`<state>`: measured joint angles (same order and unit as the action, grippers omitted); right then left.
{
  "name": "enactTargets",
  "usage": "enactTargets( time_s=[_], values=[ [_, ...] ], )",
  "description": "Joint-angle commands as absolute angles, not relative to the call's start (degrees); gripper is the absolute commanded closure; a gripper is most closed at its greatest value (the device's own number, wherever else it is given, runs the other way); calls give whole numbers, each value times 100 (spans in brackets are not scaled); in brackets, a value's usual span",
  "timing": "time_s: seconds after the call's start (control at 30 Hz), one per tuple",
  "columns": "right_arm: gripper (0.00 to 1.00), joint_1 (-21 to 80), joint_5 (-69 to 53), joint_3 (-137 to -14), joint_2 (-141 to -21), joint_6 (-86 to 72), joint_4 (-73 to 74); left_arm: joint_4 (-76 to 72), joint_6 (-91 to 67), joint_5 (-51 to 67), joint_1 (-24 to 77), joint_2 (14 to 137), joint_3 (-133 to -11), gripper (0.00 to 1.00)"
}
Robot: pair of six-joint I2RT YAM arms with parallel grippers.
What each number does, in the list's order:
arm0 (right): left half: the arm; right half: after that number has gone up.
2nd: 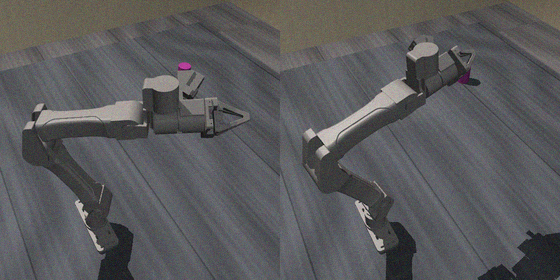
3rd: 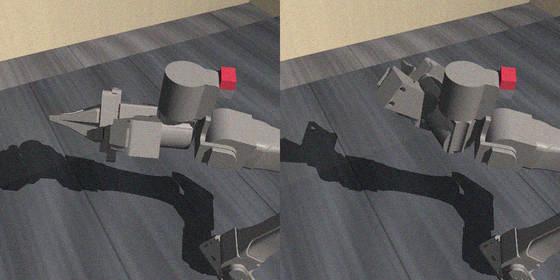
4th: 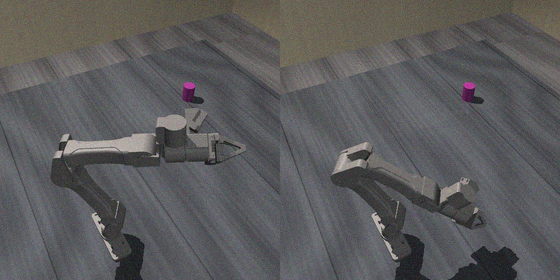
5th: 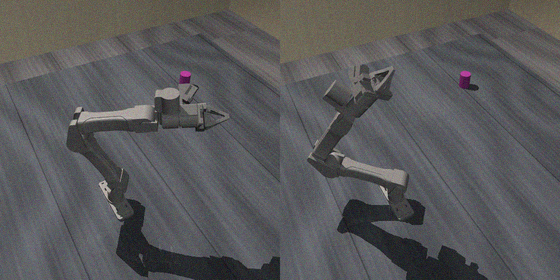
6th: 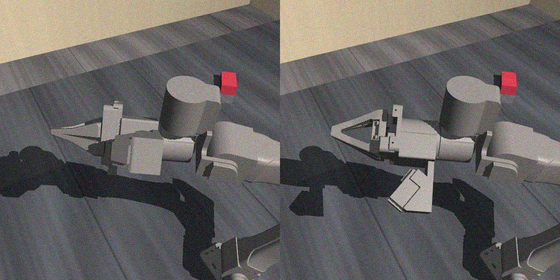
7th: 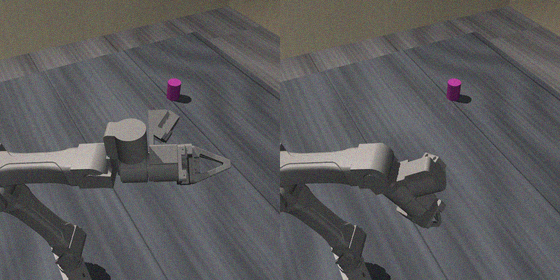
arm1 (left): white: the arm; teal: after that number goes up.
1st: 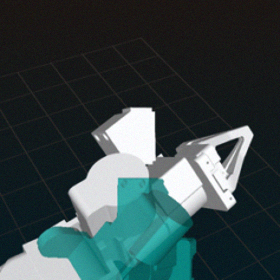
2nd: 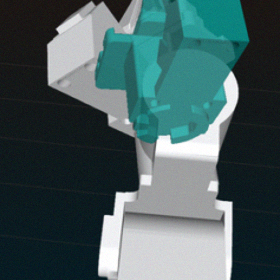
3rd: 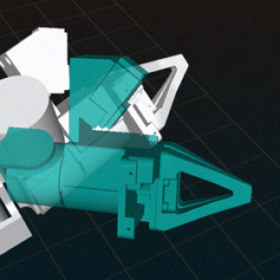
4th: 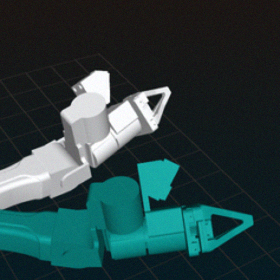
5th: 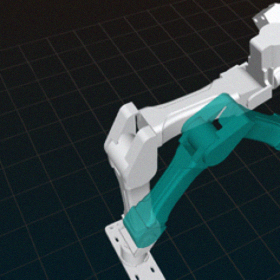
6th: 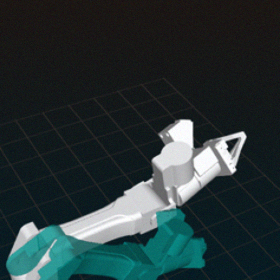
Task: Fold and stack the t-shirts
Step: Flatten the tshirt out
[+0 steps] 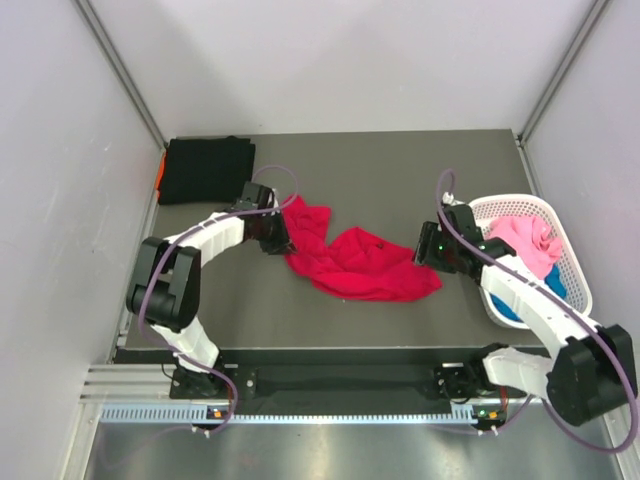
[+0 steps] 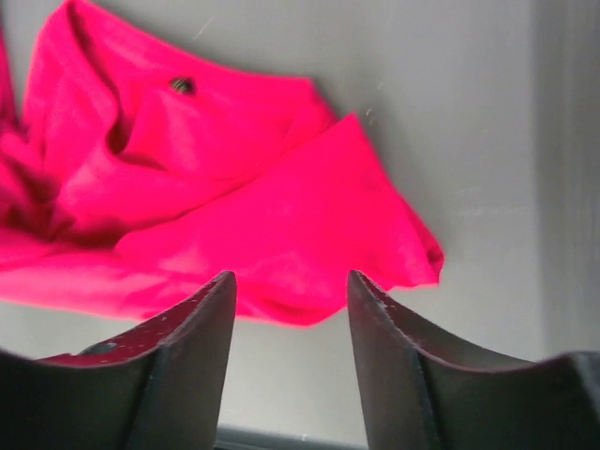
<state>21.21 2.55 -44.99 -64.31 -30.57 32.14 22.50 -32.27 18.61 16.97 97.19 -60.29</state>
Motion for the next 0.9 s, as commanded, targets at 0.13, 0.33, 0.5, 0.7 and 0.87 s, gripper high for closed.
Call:
enactTargets(
  time_s=[0.13,0.33,0.5,0.7,0.87],
  values=[
    [39,2101,467,-5062,-7759,-2620,2505,2171,-3138,1986,1714,9589,-6302,100],
    [34,2022,238,-5896,-8911,-2031,2540,2276,-3103,1907,1714,9413,-6249,100],
    [46,2030,-254,-6476,-9500,-1346,2364,2293,-3103,1793,1714,9369,-6292,100],
    [48,2022,-26,-6812,-10063,-1046,2751,2452,-2874,2021,1714,9510,-6513,100],
    [44,2013,-88,-6584,-10151,-923,2812,2434,-2857,2004,1705,9404,-6346,100]
  ],
)
